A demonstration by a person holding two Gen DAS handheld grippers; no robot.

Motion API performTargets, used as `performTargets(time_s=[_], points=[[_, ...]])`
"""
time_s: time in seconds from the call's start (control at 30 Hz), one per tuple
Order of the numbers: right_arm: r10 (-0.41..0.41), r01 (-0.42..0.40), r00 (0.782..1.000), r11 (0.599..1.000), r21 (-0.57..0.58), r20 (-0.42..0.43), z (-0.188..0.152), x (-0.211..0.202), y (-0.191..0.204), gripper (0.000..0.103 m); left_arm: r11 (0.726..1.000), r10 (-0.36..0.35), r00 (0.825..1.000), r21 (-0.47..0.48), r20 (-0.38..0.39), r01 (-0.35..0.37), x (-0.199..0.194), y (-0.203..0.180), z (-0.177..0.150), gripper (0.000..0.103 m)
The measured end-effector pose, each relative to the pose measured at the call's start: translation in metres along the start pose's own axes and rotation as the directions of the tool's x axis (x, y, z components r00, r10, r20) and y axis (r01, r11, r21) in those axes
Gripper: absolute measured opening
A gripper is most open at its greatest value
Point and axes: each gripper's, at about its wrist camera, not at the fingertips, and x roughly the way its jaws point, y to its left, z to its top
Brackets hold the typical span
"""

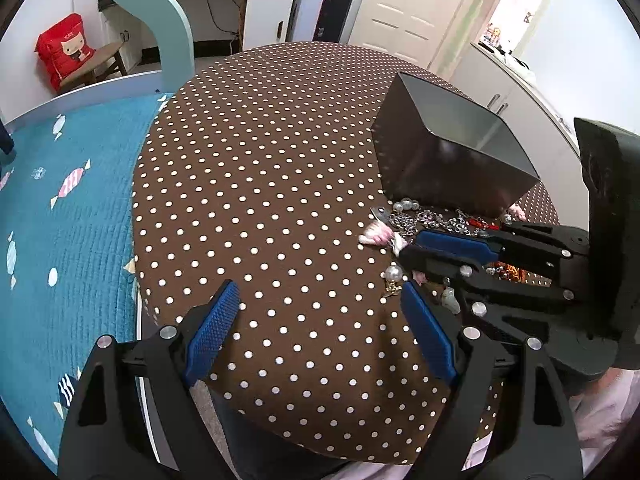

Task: Organize jewelry
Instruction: 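Move the right tool to the silver charm pendant and close on it, then carry the silver charm into the grey tray and open the right tool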

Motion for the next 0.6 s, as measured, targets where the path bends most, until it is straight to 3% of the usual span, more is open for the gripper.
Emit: performTargets(time_s=[0.3, 0.5, 0.57, 0.6], points=[[0.008, -0.011, 0.999, 0.997, 0.081, 0.039, -0.008, -0.025, -0.022, 0.014, 0.997, -0.055, 0.998, 0.045, -0.018, 0.056, 0.012, -0.021, 0.005, 0.083], [-0.034, 0.021, 0.995, 0.991, 0.132, 0.098, -0.017, -0.056, -0.039, 0.014, 0.994, -0.058, 0.998, 0.097, -0.027, 0.060, 0.022, -0.039, 0.007, 0.065], [-0.046, 0.030, 0.993, 0.989, 0.142, 0.111, -0.020, -0.064, -0.044, 0.014, 0.991, -0.068, 0.997, 0.112, -0.027, 0.071, 0.024, -0.043, 0.007, 0.056], [-0.059, 0.040, 0.991, 0.988, 0.151, 0.118, -0.022, -0.068, -0.048, 0.014, 0.989, -0.080, 0.996, 0.120, -0.028, 0.083, 0.025, -0.046, 0.007, 0.047]])
